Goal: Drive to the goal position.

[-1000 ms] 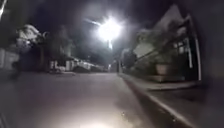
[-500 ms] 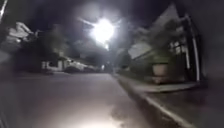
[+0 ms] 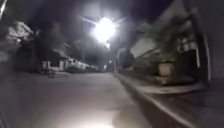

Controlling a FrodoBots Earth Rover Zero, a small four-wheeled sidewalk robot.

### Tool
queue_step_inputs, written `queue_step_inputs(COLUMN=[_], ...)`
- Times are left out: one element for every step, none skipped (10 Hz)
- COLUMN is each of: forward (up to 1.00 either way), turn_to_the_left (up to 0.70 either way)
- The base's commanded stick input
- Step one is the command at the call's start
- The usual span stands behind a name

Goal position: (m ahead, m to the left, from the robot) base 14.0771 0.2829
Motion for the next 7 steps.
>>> queue_step_inputs(forward=[0.49,0.49,0.49,0.49,0.49,0.49,0.49], turn_to_the_left=[0.04,0.04,0.04,0.04,0.04,0.04,0.04])
